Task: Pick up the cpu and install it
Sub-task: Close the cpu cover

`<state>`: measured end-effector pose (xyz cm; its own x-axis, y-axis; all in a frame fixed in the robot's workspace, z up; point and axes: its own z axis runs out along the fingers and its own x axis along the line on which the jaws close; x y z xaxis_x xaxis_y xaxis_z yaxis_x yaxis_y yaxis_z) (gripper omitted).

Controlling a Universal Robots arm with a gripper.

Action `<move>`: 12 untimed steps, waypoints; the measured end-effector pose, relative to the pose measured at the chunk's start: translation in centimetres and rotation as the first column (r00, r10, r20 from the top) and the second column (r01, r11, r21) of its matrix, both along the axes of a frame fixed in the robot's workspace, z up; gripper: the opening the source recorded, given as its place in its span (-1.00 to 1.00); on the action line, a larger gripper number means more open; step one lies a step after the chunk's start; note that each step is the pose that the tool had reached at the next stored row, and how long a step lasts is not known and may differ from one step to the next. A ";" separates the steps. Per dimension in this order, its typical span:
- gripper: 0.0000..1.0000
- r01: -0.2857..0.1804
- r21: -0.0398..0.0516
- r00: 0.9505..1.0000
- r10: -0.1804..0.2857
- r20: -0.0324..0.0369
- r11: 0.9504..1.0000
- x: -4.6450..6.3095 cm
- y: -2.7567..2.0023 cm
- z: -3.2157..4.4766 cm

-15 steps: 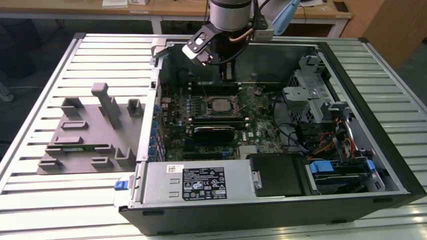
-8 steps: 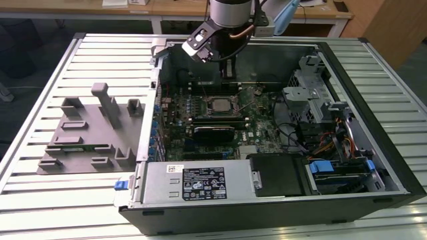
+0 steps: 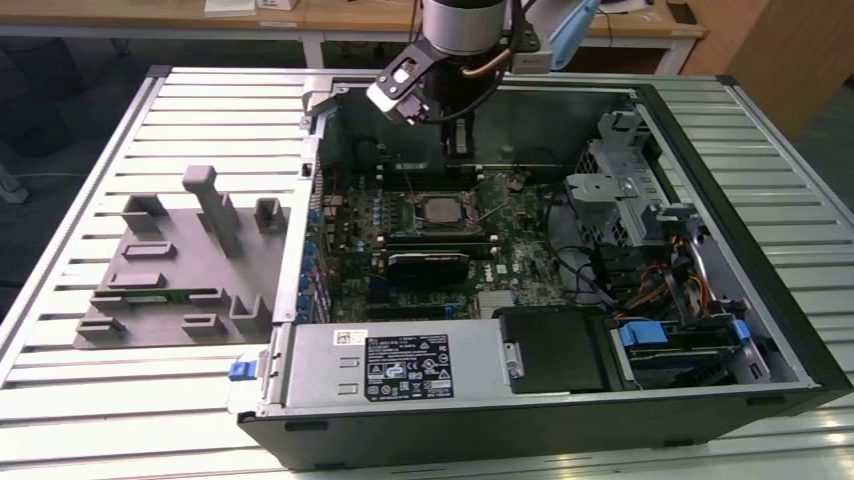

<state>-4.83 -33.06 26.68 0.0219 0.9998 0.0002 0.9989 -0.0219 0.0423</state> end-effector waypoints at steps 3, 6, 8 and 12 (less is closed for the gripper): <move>-0.79 0.000 0.000 1.000 0.000 0.000 1.000 0.5 0.00 0.00; -0.79 0.000 0.000 1.000 0.000 0.000 1.000 1.0 0.00 0.00; -0.79 0.000 0.000 1.000 0.000 0.000 1.000 1.4 0.00 0.00; -0.79 0.000 0.000 1.000 0.000 0.000 1.000 2.4 0.00 0.00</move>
<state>-2.45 -33.06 26.68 0.0219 0.9998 0.0003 0.9989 -0.0219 0.0421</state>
